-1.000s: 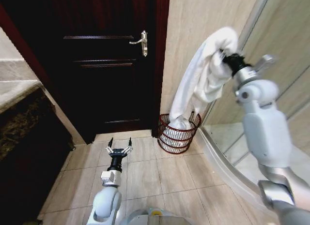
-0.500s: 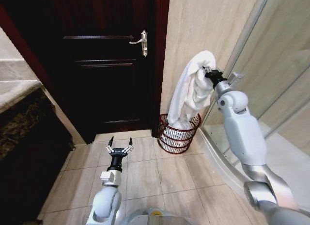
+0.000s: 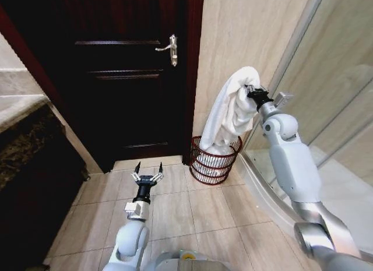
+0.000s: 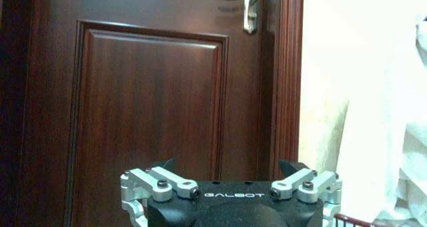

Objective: Discard the used towel into the hamper.

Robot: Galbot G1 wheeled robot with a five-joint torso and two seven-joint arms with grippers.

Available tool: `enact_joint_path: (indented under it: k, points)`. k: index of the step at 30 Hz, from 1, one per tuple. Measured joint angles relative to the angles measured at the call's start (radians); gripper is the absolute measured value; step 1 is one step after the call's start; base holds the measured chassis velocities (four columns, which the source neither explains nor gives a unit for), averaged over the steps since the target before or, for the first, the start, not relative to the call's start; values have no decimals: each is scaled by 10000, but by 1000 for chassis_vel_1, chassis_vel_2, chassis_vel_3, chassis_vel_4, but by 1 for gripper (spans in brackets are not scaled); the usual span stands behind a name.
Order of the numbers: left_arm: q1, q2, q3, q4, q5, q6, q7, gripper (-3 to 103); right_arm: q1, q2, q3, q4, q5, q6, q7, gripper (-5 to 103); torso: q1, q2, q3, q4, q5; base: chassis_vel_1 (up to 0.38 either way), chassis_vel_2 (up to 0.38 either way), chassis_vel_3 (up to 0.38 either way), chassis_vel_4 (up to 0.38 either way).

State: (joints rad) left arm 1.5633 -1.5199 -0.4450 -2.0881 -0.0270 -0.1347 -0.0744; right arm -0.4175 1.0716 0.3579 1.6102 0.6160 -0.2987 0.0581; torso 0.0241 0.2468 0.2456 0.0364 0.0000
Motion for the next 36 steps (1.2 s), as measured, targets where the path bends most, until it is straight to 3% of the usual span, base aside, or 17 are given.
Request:
enact_joint_path:
  k: [15, 26, 36]
  points:
    - [203, 116, -24, 3, -47, -207, -27, 100, -813, 268, -80, 71, 107, 83, 91, 20, -188, -624, -437, 1, 0, 0, 0, 0, 0]
    - [476, 136, -75, -98, -12, -267, 0, 100, -936, 786, -191, -813, 282, 994, 56, 20, -235, -1111, -842, 0, -3, 0, 0, 0, 0]
    - [441, 163, -142, -42, -107, -316, 7, 100, -882, 1101, -563, -896, 292, 1385, 190, 20, -238, -1172, -918, -4, -1, 0, 0, 0, 0]
